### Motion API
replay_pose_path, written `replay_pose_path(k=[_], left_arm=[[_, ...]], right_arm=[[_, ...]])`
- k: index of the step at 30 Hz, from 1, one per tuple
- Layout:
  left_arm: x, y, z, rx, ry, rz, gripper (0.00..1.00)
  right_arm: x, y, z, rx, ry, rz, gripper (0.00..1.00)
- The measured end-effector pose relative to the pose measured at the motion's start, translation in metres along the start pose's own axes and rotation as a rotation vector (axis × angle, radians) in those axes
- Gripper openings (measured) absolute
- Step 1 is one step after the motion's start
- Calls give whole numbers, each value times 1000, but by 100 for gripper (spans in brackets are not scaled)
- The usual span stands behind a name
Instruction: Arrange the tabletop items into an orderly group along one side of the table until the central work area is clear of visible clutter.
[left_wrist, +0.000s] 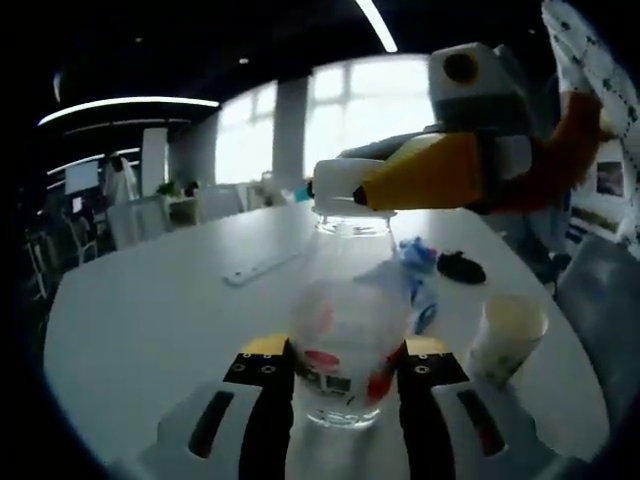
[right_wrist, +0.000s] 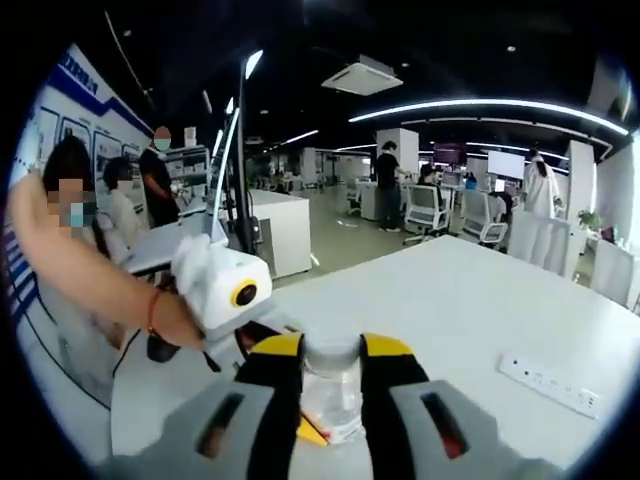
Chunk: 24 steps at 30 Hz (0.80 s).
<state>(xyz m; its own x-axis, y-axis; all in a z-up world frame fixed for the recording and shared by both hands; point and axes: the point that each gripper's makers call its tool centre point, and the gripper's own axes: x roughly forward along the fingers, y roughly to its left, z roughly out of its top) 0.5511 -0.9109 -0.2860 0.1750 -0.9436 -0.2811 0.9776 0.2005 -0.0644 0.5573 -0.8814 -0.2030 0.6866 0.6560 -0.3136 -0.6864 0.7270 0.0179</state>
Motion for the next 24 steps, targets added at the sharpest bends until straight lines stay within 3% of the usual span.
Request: replay_pose_path(k=[24], left_arm=[[8,-5,6,-50,-9,-1,47]], right_arm=[[-1,-2,-1,7,9,-5,19]])
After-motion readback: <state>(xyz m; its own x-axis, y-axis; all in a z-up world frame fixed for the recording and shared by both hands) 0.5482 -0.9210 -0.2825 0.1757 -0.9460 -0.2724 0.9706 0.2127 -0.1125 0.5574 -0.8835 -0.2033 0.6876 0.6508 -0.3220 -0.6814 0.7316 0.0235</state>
